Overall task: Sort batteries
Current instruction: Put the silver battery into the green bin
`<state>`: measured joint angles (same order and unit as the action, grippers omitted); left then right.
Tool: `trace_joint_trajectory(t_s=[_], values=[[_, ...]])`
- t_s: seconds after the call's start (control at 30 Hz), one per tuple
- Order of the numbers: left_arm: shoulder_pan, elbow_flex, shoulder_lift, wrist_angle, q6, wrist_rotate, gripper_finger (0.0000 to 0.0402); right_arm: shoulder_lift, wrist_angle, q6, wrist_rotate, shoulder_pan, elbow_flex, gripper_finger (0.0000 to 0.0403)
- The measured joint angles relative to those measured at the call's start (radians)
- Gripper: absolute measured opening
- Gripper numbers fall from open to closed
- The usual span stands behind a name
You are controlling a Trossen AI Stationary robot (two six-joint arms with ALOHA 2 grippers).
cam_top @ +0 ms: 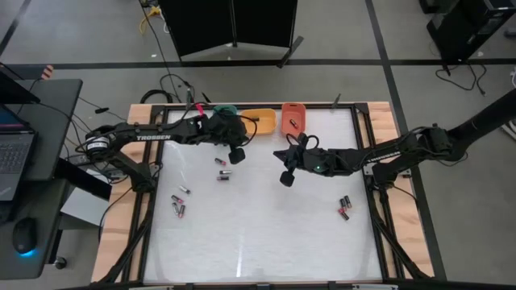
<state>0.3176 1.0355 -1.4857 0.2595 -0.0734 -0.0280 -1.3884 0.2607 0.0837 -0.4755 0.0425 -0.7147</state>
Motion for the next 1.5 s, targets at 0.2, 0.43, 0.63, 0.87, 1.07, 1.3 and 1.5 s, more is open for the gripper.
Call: trace_joint_trajectory(t_s=[0.2,0.43,0.63,0.87,1.07,1.3,1.5], values=[[0.000,0.000,0.000,0.000,0.000,0.000,0.0013,0.000,0.000,0.000,0.000,0.000,0.000,0.0029],[0.000,0.000,0.000,0.000,0.000,0.001,0.0013,0.000,0.000,0.000,0.000,0.000,0.000,0.0029],[0.000,0.000,-0.005,-0.023,0.057,0.006,0.0013,0.000,0.000,0.000,0.000,0.000,0.000,0.0032],[-0.020,-0.001,-0.046,-0.043,0.050,0.102,0.0012,0.000,0.006,0.000,0.000,0.000,0.000,0.0028],[-0.046,-0.001,-0.060,-0.075,0.030,0.095,0.0012,0.000,0.015,0.000,0.000,0.000,0.000,0.0030],[-0.050,-0.001,-0.060,-0.083,0.029,0.089,0.0012,0.000,0.015,0.000,0.000,0.000,0.000,0.0027],[-0.051,-0.001,-0.060,-0.082,0.029,0.088,0.0012,0.000,0.015,0.000,0.000,0.000,0.000,0.0032]])
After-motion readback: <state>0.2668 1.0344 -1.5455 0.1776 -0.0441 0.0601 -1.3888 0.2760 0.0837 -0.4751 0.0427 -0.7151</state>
